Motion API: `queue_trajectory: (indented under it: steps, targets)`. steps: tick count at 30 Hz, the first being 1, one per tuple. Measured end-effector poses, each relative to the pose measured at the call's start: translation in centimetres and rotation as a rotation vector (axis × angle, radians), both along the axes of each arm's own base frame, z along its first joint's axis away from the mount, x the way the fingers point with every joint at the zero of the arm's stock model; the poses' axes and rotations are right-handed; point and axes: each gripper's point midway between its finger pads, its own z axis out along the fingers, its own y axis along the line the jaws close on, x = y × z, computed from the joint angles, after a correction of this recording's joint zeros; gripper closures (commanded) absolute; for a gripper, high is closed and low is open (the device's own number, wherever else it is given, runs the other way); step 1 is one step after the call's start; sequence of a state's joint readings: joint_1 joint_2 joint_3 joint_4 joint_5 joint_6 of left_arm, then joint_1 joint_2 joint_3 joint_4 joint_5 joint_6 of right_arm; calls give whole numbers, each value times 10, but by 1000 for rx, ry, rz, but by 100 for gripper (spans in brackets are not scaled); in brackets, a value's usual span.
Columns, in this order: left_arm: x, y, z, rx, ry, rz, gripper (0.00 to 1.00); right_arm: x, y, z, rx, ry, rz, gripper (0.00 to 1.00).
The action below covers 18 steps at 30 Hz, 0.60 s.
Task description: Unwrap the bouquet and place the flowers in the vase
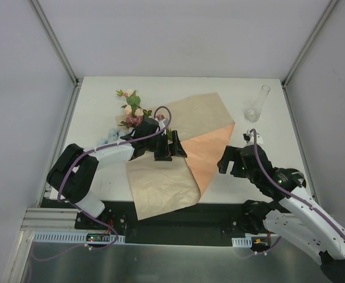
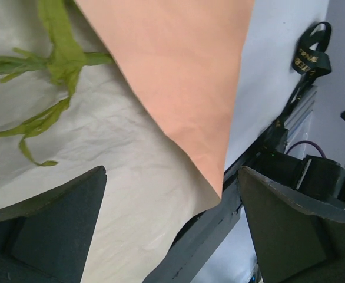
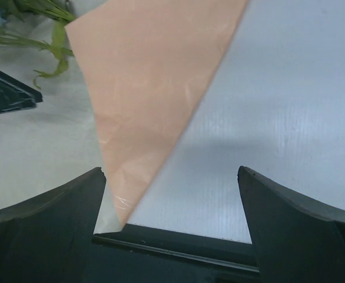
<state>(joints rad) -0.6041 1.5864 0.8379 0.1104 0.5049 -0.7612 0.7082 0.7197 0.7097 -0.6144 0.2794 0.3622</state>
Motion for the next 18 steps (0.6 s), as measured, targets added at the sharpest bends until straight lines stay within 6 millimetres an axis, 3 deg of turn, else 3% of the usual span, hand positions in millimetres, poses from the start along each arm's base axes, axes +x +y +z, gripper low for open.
queue_trajectory:
  steps: [5, 8, 13, 18]
  targets:
    - [-1, -11, 10, -65, -48, -18, 15, -17, -27, -11, -22, -1, -46, 1]
    - [-1, -12, 10, -84, -54, -10, 16, -24, -37, -8, 0, -42, -61, 3]
    - [2, -13, 17, -106, -69, 10, 15, -29, -43, 12, 83, -139, -73, 3]
    - [7, -18, 21, -138, -53, 47, 14, -31, -44, 15, 96, -151, -73, 3]
